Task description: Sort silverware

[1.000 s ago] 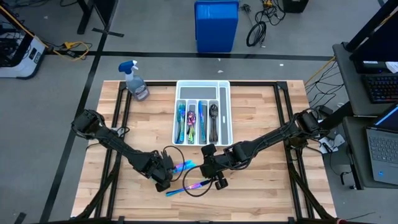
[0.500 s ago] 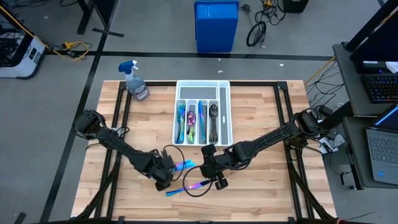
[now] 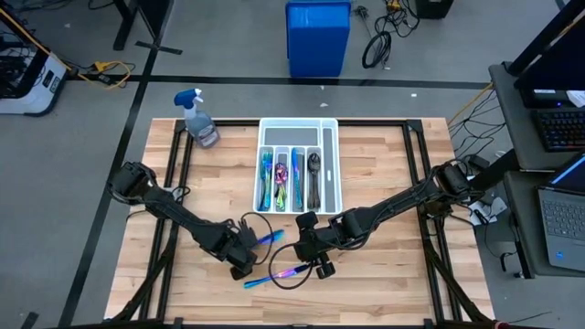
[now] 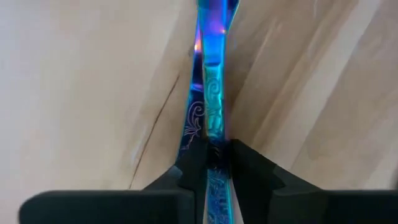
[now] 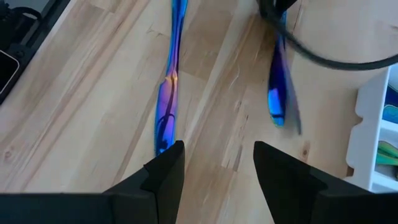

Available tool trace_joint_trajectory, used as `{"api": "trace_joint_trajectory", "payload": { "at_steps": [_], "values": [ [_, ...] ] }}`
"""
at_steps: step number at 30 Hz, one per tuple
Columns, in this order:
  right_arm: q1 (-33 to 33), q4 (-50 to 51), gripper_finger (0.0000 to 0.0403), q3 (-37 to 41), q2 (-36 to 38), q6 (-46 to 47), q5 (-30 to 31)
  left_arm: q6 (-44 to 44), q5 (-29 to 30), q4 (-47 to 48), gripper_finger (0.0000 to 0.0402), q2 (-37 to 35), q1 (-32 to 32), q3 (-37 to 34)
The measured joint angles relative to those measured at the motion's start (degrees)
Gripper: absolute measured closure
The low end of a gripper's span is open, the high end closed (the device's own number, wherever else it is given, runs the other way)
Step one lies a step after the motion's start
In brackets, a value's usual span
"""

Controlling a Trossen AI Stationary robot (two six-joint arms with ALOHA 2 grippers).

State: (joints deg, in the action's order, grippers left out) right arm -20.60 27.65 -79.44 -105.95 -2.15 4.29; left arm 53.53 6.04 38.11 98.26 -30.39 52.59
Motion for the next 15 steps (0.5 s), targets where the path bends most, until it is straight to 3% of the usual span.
{"api": "trace_joint_trajectory", "payload": {
  "at_steps": [7,15],
  "values": [
    [0.00,-0.08,0.0227,0.00,0.00,-0.02,-0.02,-2.42,-0.39,0.87,0.0397,-0.11,0.38,0.59],
    [0.00,-0.17,0.0227,0.02,0.00,-0.01,-0.02,-3.29,-0.98,1.18,0.0400,-0.11,1.33,0.71]
  ]
}}
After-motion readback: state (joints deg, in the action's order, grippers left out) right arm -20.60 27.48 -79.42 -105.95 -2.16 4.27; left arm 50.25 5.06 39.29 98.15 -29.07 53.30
